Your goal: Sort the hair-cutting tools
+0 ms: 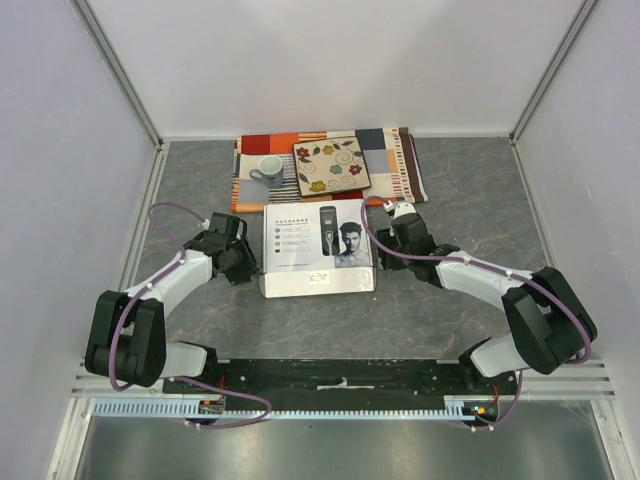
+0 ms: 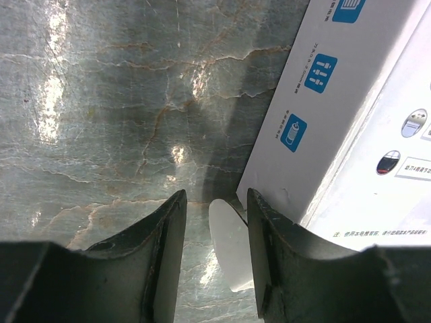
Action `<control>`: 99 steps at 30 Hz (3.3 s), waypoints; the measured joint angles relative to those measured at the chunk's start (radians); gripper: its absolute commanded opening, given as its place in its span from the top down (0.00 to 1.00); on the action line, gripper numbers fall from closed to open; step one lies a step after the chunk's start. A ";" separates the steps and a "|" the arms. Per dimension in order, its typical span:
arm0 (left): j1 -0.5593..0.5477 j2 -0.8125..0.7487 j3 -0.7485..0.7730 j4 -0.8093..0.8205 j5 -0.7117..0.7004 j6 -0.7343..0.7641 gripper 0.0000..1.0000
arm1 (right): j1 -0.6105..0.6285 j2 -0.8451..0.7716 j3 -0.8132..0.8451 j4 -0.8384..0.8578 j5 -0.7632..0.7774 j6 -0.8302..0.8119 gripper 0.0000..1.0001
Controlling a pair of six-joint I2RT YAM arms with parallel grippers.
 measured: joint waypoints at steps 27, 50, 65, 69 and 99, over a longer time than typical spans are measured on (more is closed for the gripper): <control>-0.007 -0.061 -0.025 -0.011 0.034 0.000 0.54 | 0.074 -0.020 0.022 -0.145 -0.021 0.014 0.37; -0.007 -0.103 -0.053 -0.033 0.079 -0.001 0.56 | 0.096 -0.031 0.047 -0.232 -0.028 0.043 0.35; -0.011 -0.103 -0.048 -0.085 -0.003 -0.001 0.60 | 0.108 -0.048 0.045 -0.243 0.031 0.025 0.35; -0.012 -0.101 -0.045 -0.093 -0.014 -0.001 0.60 | 0.113 -0.048 0.042 -0.241 0.027 0.025 0.35; -0.011 -0.087 -0.039 -0.092 -0.020 -0.001 0.62 | 0.138 -0.035 0.006 -0.185 0.002 0.064 0.35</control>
